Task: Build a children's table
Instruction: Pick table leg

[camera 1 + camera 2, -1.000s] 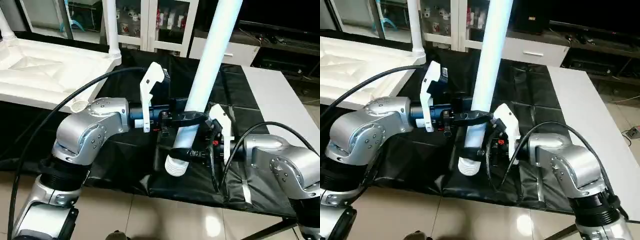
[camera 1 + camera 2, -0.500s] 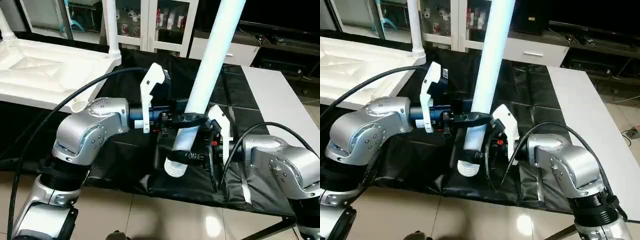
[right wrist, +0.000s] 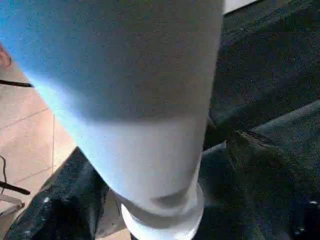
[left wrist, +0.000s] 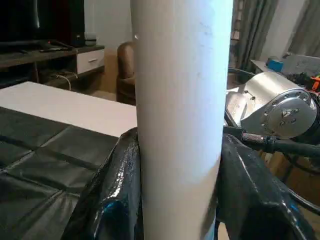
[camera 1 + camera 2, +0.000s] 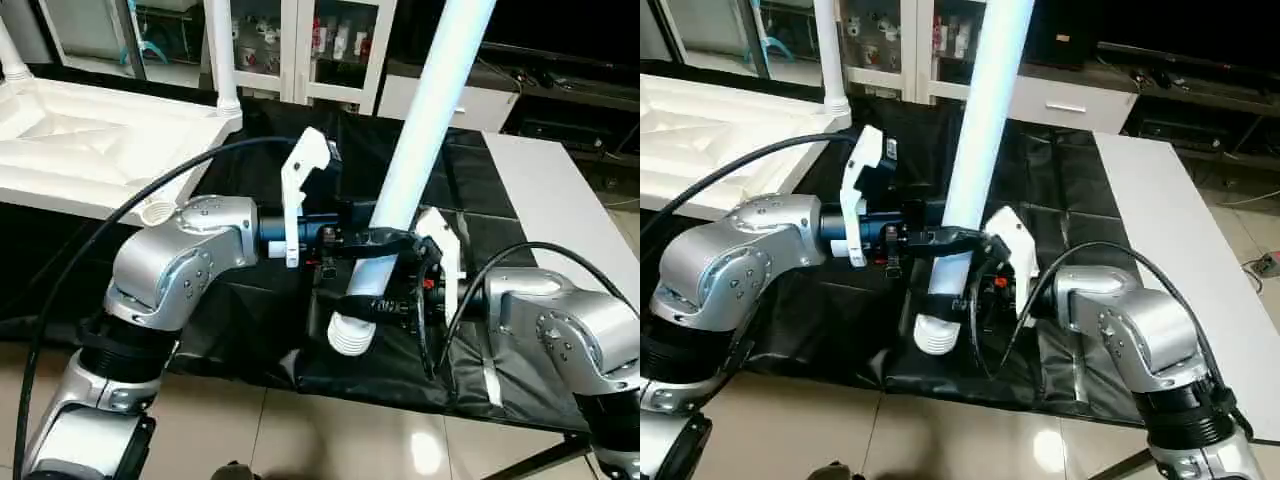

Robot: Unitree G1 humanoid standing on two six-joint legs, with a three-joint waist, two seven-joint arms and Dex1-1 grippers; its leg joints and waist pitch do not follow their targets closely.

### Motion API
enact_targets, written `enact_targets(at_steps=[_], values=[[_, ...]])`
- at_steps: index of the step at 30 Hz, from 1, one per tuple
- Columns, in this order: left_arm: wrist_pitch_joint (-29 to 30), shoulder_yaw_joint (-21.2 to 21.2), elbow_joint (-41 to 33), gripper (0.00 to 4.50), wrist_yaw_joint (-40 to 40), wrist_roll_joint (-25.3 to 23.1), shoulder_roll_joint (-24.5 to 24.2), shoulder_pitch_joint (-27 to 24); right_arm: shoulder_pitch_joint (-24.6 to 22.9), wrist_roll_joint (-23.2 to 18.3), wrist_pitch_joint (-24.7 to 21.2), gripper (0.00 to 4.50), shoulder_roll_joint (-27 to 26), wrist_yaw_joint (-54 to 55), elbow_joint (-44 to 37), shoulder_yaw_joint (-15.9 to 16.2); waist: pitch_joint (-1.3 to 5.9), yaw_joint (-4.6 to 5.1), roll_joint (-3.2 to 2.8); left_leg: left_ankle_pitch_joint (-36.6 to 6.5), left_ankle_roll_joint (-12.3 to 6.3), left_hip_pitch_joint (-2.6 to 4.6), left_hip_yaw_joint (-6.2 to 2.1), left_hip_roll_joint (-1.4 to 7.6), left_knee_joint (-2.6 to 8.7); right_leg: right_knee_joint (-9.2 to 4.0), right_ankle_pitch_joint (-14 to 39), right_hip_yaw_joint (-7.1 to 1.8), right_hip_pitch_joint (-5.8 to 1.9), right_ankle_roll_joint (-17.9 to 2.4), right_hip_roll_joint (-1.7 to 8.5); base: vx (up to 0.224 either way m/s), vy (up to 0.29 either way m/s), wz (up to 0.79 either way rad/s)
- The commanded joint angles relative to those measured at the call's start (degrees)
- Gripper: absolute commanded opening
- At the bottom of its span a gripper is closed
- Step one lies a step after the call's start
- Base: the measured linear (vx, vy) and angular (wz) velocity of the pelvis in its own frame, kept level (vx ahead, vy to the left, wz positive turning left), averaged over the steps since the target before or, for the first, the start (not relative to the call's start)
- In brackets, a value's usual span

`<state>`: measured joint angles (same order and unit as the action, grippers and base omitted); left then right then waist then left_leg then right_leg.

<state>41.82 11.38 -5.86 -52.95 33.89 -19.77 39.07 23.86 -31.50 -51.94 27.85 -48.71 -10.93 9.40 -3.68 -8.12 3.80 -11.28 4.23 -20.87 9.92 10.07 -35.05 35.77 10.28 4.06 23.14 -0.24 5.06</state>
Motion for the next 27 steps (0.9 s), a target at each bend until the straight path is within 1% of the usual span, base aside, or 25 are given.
enact_targets(at_steps=[1, 4, 5, 12, 13, 15, 16, 17, 18, 20, 21, 22, 25, 26, 27], values=[[-0.07, 0.83, -1.73, 1.84, -0.68, 0.72, 1.39, 0.99, 1.25, 0.22, 0.25, 3.43, -0.15, 0.55, 0.20, -0.09, 4.10, 0.07, -0.80, -8.20, 2.54, 0.44, -0.95, 2.79, 4.61, -3.70, 10.33, -2.85, -3.28, -10.07, 3.53, 0.000, 0.000, 0.00], [0.31, 0.19, -1.90, 1.84, -0.30, 1.64, 2.11, 1.00, 1.27, 0.26, 0.43, 3.12, -0.17, 0.49, 0.45, -0.01, 4.11, 0.10, -0.75, -8.12, 2.53, 0.42, -0.94, 2.80, 4.60, -3.66, 9.86, -2.85, -3.30, -10.25, 3.52, 0.000, 0.000, 0.00], [0.35, 0.14, -1.92, 1.84, -0.28, 1.71, 2.18, 1.02, 1.29, 0.27, 0.47, 3.12, -0.18, 0.46, 0.53, 0.01, 4.12, 0.06, -0.76, -8.10, 2.57, 0.45, -0.95, 2.81, 4.58, -3.64, 9.81, -2.84, -3.29, -10.28, 3.53, 0.000, 0.000, 0.00], [0.54, -0.08, -1.96, 1.83, -0.11, 1.94, 2.67, 1.04, 1.44, 0.40, 0.74, 2.51, -0.37, 0.35, 0.95, -0.03, 4.13, 0.04, -0.74, -8.05, 2.40, 0.43, -0.95, 2.78, 4.58, -3.67, 10.01, -2.85, -3.32, -10.22, 3.52, 0.000, 0.000, 0.00], [0.57, -0.11, -1.96, 1.83, -0.09, 1.94, 2.73, 1.04, 1.45, 0.41, 0.80, 2.47, -0.37, 0.34, 1.00, -0.04, 4.13, 0.06, -0.67, -8.01, 2.37, 0.43, -0.93, 2.78, 4.57, -3.68, 9.98, -2.85, -3.29, -10.24, 3.51, 0.000, 0.000, 0.00], [0.56, -0.21, -1.92, 1.83, 0.08, 1.83, 2.86, 1.04, 1.45, 0.48, 1.00, 2.38, -0.35, 0.35, 1.11, -0.10, 4.11, 0.06, -0.71, -8.09, 2.40, 0.38, -0.95, 2.80, 4.60, -3.69, 10.11, -2.84, -3.32, -10.19, 3.54, 0.000, 0.000, 0.00], [0.54, -0.34, -1.89, 1.83, 0.29, 1.63, 2.98, 0.99, 1.43, 0.60, 1.28, 2.16, -0.29, 0.37, 1.25, -0.16, 4.12, 0.06, -0.68, -8.06, 2.41, 0.42, -0.94, 2.80, 4.57, -3.69, 10.22, -2.84, -3.31, -10.15, 3.55, 0.000, 0.000, 0.00], [0.54, -0.34, -1.89, 1.83, 0.29, 1.63, 2.98, 0.99, 1.43, 0.60, 1.28, 2.12, -0.29, 0.37, 1.25, -0.16, 4.11, 0.07, -0.69, -8.03, 2.39, 0.42, -0.94, 2.80, 4.58, -3.69, 10.22, -2.84, -3.29, -10.14, 3.53, 0.000, 0.000, 0.00], [0.45, -0.56, -1.82, 1.83, 0.27, 1.46, 2.82, 0.89, 1.44, 0.70, 1.49, 2.11, -0.20, 0.41, 1.39, -0.29, 4.12, 0.04, -0.84, -8.03, 2.40, 0.40, -0.97, 2.78, 4.58, -3.65, 10.08, -2.83, -3.30, -10.14, 3.50, 0.000, 0.000, 0.00], [0.46, -0.67, -1.79, 1.83, 0.19, 1.45, 2.69, 0.85, 1.46, 0.74, 1.59, 2.08, -0.16, 0.42, 1.46, -0.35, 4.12, 0.08, -0.74, -8.04, 2.37, 0.39, -0.97, 2.77, 4.59, -3.67, 10.08, -2.82, -3.33, -10.14, 3.49, 0.000, 0.000, 0.00], [0.45, -0.71, -1.77, 1.82, 0.14, 1.37, 2.55, 0.81, 1.46, 0.81, 1.73, 2.04, -0.12, 0.42, 1.51, -0.39, 4.12, 0.03, -1.01, -8.10, 2.43, 0.42, -1.01, 2.79, 4.61, -3.64, 10.05, -2.83, -3.30, -10.18, 3.51, 0.000, 0.000, 0.00], [0.45, -0.71, -1.78, 1.82, 0.05, 1.32, 2.42, 0.77, 1.45, 0.89, 1.87, 2.01, -0.07, 0.39, 1.54, -0.38, 4.17, 0.05, -0.87, -7.99, 2.37, 0.44, -0.94, 2.76, 4.54, -3.71, 9.74, -2.85, -3.29, -10.19, 3.50, 0.000, 0.000, 0.00], [0.21, -0.25, -1.87, 1.82, -0.38, 0.74, 1.92, 0.81, 1.44, 0.97, 2.17, 1.99, -0.04, 0.33, 1.63, -0.36, 4.15, 0.03, -0.85, -7.97, 2.37, 0.41, -0.96, 2.76, 4.57, -3.61, 9.21, -2.82, -3.32, -10.45, 3.47, 0.000, 0.000, 0.00], [-0.12, 0.02, -1.91, 1.82, -0.38, 0.24, 1.74, 0.79, 1.42, 0.99, 2.28, 1.99, -0.02, 0.31, 1.66, -0.33, 4.16, 0.04, -0.74, -7.92, 2.31, 0.42, -0.94, 2.76, 4.56, -3.60, 9.17, -2.82, -3.33, -10.48, 3.47, 0.000, 0.000, 0.00], [0.46, -0.05, -1.75, 1.82, 0.28, 0.10, 1.86, 0.83, 1.42, 1.05, 2.46, 1.99, -0.06, 0.34, 1.70, -0.24, 4.16, 0.02, -0.82, -7.93, 2.29, 0.43, -0.97, 2.79, 4.58, -3.59, 9.23, -2.83, -3.32, -10.49, 3.49, 0.000, 0.000, 0.00]])
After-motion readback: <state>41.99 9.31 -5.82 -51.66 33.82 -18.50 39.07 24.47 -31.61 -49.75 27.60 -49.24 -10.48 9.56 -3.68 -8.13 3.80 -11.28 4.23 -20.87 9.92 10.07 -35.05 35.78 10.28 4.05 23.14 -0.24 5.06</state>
